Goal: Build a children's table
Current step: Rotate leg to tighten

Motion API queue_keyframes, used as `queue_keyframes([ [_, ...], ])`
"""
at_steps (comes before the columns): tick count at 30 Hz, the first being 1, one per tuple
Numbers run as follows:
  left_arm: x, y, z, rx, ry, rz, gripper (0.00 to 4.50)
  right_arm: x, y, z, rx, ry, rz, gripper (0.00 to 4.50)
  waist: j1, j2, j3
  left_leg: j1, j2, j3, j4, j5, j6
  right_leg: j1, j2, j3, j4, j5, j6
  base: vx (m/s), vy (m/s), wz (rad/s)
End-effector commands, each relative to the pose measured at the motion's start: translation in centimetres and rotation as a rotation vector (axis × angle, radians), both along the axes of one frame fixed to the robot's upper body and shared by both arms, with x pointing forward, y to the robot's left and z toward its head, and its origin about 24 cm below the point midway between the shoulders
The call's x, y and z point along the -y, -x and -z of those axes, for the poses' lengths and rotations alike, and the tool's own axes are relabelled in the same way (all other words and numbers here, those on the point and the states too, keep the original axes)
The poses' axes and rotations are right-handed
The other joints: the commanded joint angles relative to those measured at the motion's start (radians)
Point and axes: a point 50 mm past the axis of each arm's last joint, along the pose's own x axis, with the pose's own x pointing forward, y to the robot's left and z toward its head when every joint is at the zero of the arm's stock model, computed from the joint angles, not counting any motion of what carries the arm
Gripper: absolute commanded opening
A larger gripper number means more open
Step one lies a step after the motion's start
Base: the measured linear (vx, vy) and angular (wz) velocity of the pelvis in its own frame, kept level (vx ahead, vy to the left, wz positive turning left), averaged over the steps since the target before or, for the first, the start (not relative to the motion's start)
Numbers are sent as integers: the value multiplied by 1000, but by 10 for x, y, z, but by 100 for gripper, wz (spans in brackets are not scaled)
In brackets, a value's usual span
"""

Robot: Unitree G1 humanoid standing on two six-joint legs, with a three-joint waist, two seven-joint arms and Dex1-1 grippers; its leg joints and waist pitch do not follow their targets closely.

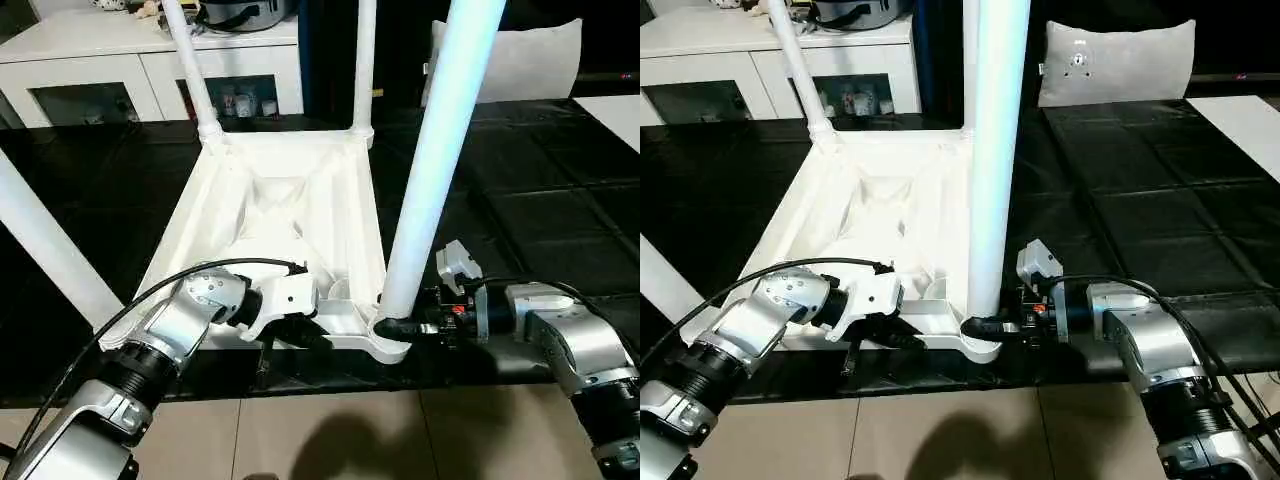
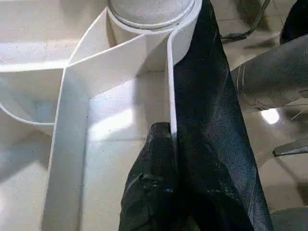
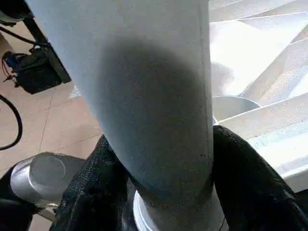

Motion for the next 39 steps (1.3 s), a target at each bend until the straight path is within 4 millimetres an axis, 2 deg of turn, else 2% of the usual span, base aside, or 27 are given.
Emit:
queue_keyframes([
  [1, 7, 3, 2, -25, 3, 25, 0, -8, 2, -2, -6, -64, 24, 214, -4, -21, -72, -11, 43, 2, -65, -46, 97, 65, -54, 58, -53, -264, -165, 0, 0, 0],
  [4, 11, -1, 1, -23, 28, -32, 0, -17, 1, 2, 18, -35, 122, 213, -6, -20, -68, -13, 42, 1, -69, -52, 82, 65, -54, 58, -58, -291, -151, 0, 0, 0],
  [6, 12, -3, 0, -19, 36, -55, 0, -20, 0, 4, 28, -18, 162, 212, -13, -22, -64, -7, 36, 4, -73, -103, 59, 63, -52, 56, -70, -375, -123, 0, 0, 0],
  [8, 19, -11, -3, -1, 78, -156, 0, -29, -9, 7, -2, -15, 401, 210, -21, -13, -60, -7, 33, 2, -77, -133, 39, 62, -51, 53, -78, -429, -100, 0, 0, 0],
  [10, 19, -11, -3, 0, 79, -159, 0, -29, -9, 7, -3, -14, 406, 209, -31, -17, -59, -8, 30, 1, -81, -147, 22, 63, -49, 50, -83, -452, -83, 0, 0, 0],
  [11, 27, -16, -5, 11, 122, -233, 0, -37, -16, 9, -23, 7, 628, 209, -44, -15, -55, -8, 27, 0, -83, -169, 12, 63, -47, 49, -89, -483, -66, 0, 0, 0],
  [12, 27, -16, -5, 11, 122, -233, 0, -37, -16, 9, -23, 7, 628, 209, -55, -14, -56, -8, 23, -1, -83, -180, -1, 61, -47, 45, -93, -502, -56, 0, 0, 0],
  [13, 34, -18, -7, 18, 150, -263, 0, -43, -18, 8, 12, 11, 714, 209, -66, -14, -58, -10, 20, -4, -83, -190, -6, 65, -48, 40, -95, -516, -41, 0, 0, 0],
  [14, 34, -18, -7, 18, 150, -263, 0, -43, -18, 8, 12, 11, 714, 209, -66, -14, -58, -10, 20, -4, -83, -190, -6, 65, -48, 40, -95, -516, -41, 0, 0, 0],
  [15, 37, -19, -9, 23, 165, -278, 0, -47, -17, 6, 49, -4, 730, 265, -76, -13, -60, -12, 22, -5, -83, -192, 3, 65, -49, 40, -100, -495, -34, 0, 0, 0],
  [16, 39, -19, -9, 37, 163, -280, 0, -48, -15, 5, 63, -18, 736, 279, -82, -9, -62, -12, 23, -5, -83, -180, 12, 63, -49, 43, -98, -451, -47, 0, 0, 0],
  [17, 39, -19, -9, 37, 163, -280, 0, -48, -15, 5, 63, -18, 736, 279, -84, -10, -63, -14, 24, -6, -83, -172, 19, 65, -48, 44, -94, -427, -55, 0, 0, 0],
  [18, 40, -20, -8, 58, 158, -278, 0, -47, -13, 5, 77, -30, 745, 279, -85, -10, -65, -15, 25, -5, -81, -155, 32, 66, -48, 46, -88, -384, -73, 0, 0, 0],
  [19, 40, -21, -7, 75, 152, -276, 0, -45, -12, 4, 97, -34, 750, 299, -81, -10, -67, -11, 27, -3, -79, -133, 43, 62, -48, 50, -85, -343, -90, 0, 0, 0],
  [21, 39, -22, -6, 100, 139, -279, 0, -42, -10, 1, 133, -21, 750, 313, -76, -10, -69, -14, 28, -1, -76, -96, 56, 67, -47, 52, -74, -281, -117, 0, 0, 0],
  [23, 38, -23, -6, 129, 130, -292, 0, -39, -8, -1, 143, -4, 750, 344, -69, -9, -71, -17, 30, -2, -73, -51, 70, 69, -47, 53, -65, -219, -133, 0, 0, 0],
  [24, 36, -26, -6, 153, 130, -324, 0, -34, -4, -2, 148, 15, 745, 344, -64, -8, -71, -17, 31, -2, -72, -36, 76, 70, -47, 53, -62, -201, -137, 0, 0, 0],
  [25, 35, -26, -6, 154, 130, -326, 0, -34, -4, -2, 147, 16, 745, 353, -57, -8, -71, -13, 34, -1, -72, -42, 77, 70, -48, 54, -63, -206, -136, 0, 0, 0],
  [26, 33, -26, -6, 153, 130, -329, 0, -30, -2, -3, 155, 31, 740, 366, -56, -8, -70, -16, 33, -2, -74, -48, 74, 73, -49, 54, -62, -212, -135, 0, 0, 0],
  [28, 29, -23, -4, 151, 121, -310, 0, -25, 1, -4, 164, 27, 750, 381, -55, -9, -68, -15, 32, -1, -76, -78, 67, 72, -50, 54, -67, -249, -124, 0, 0, 0],
  [29, 28, -23, -4, 151, 120, -308, 43, -25, 2, -4, 165, 26, 752, 391, -56, -9, -66, -16, 32, -1, -78, -86, 65, 73, -50, 54, -68, -262, -120, 0, 0, 0],
  [32, 25, -20, -5, 144, 133, -294, 53, -22, 1, -4, 158, 2, 772, 410, -61, -13, -65, -16, 32, -2, -81, -106, 55, 73, -52, 53, -72, -295, -109, 0, 0, 0],
  [34, 23, -18, -6, 146, 146, -285, 72, -21, 1, -3, 160, 4, 776, 428, -64, -10, -64, -15, 32, -1, -80, -110, 51, 69, -50, 53, -75, -315, -104, 0, 0, 0],
  [39, 19, -16, -8, 167, 149, -319, 104, -18, -1, -6, 178, -5, 799, 450, -60, -9, -65, -13, 35, -1, -80, -98, 49, 67, -50, 56, -69, -285, -117, 0, 0, 0],
])
